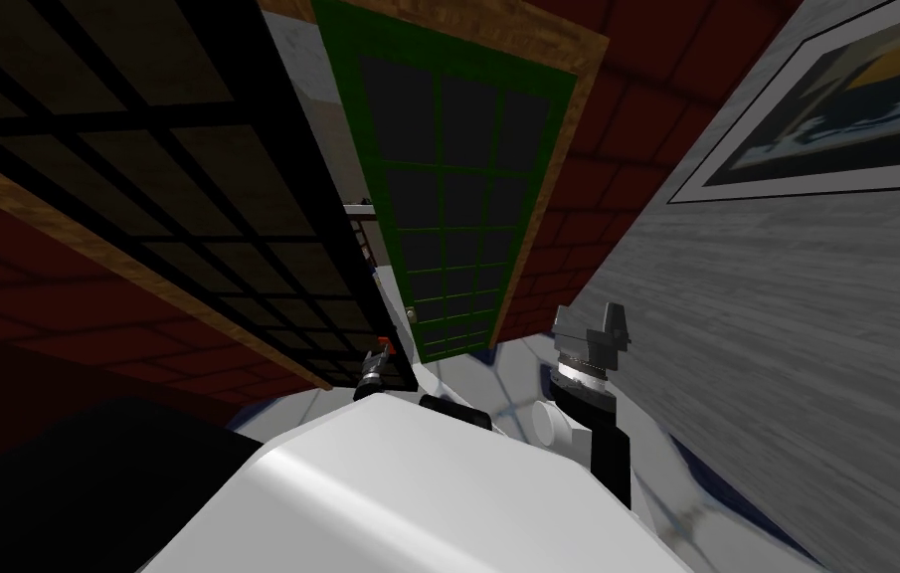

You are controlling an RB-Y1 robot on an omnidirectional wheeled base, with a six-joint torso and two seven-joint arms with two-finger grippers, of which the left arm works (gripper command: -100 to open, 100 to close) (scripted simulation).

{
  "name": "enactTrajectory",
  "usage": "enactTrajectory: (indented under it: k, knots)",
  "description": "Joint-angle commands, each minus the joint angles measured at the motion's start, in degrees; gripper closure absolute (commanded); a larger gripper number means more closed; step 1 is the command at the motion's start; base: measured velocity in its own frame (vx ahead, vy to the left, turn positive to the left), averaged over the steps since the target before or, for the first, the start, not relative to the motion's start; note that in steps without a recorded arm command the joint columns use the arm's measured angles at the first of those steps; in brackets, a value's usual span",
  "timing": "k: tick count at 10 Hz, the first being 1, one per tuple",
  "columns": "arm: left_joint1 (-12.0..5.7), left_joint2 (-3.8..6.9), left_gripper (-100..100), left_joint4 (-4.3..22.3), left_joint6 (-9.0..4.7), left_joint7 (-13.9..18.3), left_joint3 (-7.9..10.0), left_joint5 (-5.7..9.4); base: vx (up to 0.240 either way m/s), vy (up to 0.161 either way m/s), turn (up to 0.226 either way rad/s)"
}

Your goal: Pull the door open

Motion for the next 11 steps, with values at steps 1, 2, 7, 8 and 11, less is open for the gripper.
enactTrajectory:
  k: [1, 2, 7, 8, 11]
  knots:
    - [0.88, 0.44, 100, -0.38, 0.90, 2.03, 0.03, 0.69, -0.041, 0.016, -0.030]
    - [0.82, 0.55, 100, -0.38, 0.88, 3.27, -0.30, 1.03, -0.038, 0.016, -0.034]
    - [0.41, 1.17, 100, -0.38, 0.71, 10.57, -2.37, 3.19, -0.051, 0.009, -0.034]
    - [0.32, 1.30, 100, -0.38, 0.67, 12.08, -2.84, 3.69, -0.066, 0.015, -0.053]
    - [0.10, 1.58, 100, -0.38, 0.58, 16.01, -3.93, 4.82, -0.059, 0.005, -0.029]
